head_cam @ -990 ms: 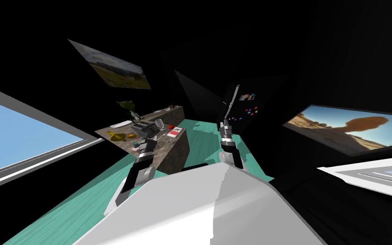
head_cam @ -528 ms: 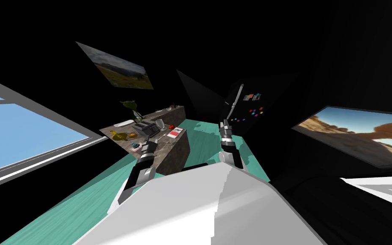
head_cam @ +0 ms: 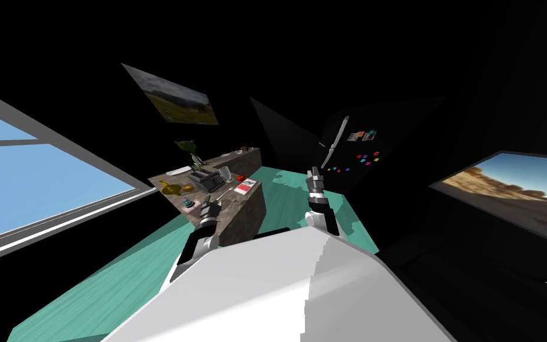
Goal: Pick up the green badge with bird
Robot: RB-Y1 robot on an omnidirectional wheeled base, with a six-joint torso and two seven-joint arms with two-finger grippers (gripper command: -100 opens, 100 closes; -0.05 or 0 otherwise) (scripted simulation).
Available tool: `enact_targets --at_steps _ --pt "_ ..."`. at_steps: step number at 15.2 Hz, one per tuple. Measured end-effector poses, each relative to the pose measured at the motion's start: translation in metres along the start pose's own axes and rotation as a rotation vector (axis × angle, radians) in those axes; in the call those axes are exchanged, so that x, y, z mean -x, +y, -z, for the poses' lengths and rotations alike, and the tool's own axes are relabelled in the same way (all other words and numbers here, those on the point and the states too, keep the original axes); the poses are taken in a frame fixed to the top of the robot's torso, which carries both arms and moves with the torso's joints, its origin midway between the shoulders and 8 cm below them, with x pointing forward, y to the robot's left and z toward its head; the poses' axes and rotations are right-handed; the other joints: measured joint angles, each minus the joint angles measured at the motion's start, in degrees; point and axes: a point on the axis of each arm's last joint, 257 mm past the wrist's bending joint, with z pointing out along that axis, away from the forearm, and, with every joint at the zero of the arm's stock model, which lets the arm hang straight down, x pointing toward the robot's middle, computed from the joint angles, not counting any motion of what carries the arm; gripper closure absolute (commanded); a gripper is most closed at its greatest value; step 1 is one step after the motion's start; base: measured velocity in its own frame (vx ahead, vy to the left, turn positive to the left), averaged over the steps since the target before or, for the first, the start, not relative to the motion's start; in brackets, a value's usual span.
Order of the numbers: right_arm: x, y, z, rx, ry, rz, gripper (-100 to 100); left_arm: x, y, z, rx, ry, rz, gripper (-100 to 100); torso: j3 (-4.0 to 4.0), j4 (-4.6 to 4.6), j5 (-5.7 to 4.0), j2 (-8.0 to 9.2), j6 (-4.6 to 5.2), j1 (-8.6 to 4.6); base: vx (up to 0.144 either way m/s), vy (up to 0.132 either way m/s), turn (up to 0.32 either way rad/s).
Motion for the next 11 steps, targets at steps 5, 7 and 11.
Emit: enact_targets --at_steps 5,7,11 --pt "0.0 0.0 0.0 0.0 0.0 0.0 0 0.012 0.022 0.002 0.053 -0.043 0.045 -100 0.07 0.03 0.01 0.12 0.01 0.09 0.037 0.001 0.052" --pt "0.0 0.0 0.0 0.0 0.0 0.0 0 0.012 0.021 0.002 0.053 -0.043 0.046 100 0.13 0.05 0.01 0.23 0.02 0.06 0.0 -0.003 -0.004" --pt "0.0 0.0 0.0 0.0 0.0 0.0 0 0.012 0.021 0.002 0.054 -0.043 0.046 100 0.18 0.08 0.01 0.31 0.02 0.08 0.0 0.0 0.0"
